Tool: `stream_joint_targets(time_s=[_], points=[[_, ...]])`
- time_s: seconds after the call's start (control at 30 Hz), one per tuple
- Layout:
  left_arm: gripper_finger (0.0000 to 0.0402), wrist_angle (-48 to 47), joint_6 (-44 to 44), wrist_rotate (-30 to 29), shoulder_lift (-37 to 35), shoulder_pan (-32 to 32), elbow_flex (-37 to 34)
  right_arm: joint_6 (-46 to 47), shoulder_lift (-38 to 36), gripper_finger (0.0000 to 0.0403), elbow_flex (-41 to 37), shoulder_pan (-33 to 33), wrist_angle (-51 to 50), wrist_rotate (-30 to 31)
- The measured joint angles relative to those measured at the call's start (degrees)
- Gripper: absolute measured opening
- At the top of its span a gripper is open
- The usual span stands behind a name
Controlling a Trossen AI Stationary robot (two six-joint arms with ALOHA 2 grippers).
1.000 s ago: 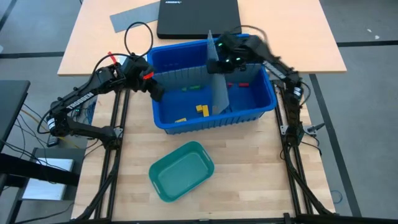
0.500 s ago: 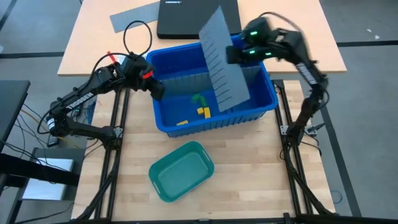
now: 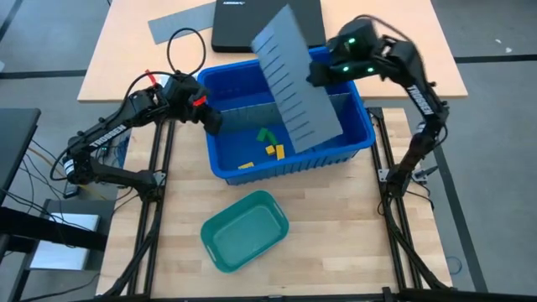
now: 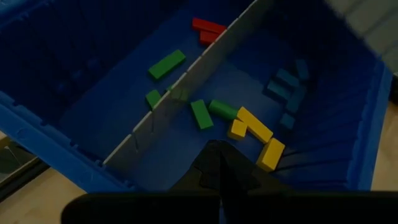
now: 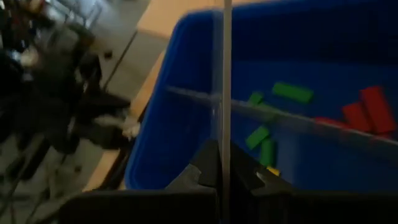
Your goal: Sort Items/Unsort Items
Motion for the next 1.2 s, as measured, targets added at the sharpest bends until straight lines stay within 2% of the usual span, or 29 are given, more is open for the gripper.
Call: stream_joint_targets(time_s=[0.27, 0.47, 0.53, 0.8, 1.2], points=[[0.0001, 0.0, 0.3, 0.1, 0.0, 0.0, 0.0, -3.5, -2.2, 0.0000, 0.1, 4.0, -1.8, -14.9], [0.0001, 0.0, 0.8, 0.4, 0.0, 0.0, 0.0, -4.3, -2.6, 0.0000, -0.1, 10.3, -10.5, -21.0], [0.0001, 0.0, 0.8, 1.4, 0.0, 0.0, 0.0, -4.3, -2.8, 0.0000, -0.2, 13.0, -15.6, -21.5], [0.0001, -0.1, 1.7, 4.2, 0.0, 0.3, 0.0, 7.0, -4.0, 0.0000, -3.1, 25.9, -14.9, -20.0], [0.0001, 1.4, 4.0, 13.3, 0.0, 3.5, 0.0, 37.9, -4.2, 0.0000, -11.7, 43.9, -14.7, -12.3]])
